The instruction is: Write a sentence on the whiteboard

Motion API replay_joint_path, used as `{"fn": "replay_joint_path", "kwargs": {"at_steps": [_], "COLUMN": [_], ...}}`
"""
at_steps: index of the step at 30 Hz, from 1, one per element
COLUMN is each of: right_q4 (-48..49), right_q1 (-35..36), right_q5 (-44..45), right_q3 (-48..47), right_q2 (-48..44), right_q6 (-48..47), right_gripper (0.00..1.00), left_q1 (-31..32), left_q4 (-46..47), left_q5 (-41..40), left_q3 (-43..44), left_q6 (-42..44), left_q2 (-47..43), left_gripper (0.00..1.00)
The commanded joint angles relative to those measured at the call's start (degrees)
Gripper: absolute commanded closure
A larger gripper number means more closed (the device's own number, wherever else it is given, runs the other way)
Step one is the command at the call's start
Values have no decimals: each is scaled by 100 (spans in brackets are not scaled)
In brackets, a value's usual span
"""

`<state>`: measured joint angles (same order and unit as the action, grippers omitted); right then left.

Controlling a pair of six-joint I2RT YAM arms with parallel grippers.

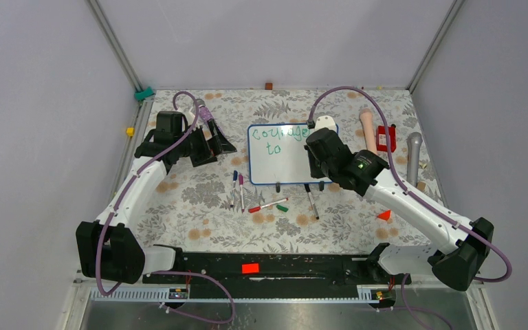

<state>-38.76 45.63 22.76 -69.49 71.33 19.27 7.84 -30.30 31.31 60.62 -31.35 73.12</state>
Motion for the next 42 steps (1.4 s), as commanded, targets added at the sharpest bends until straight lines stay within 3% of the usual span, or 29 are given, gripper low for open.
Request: {"fn": "replay_joint_path", "kwargs": {"at_steps": [1,42], "right_q4": [-16,-12], "right_q1": [-23,-27], "right_q5": [133,250], "right_q3": [-108,-147], "right_q2": [-11,-10], "right_q6": [-4,-44], "right_gripper": [100,100], "left_q1": [16,16], "left_q4": [187,184], "left_q5": [-2,-16], "left_q3": [164,159], "left_q6": [79,129], "left_q2": [-2,-2], "left_gripper": [2,2]}}
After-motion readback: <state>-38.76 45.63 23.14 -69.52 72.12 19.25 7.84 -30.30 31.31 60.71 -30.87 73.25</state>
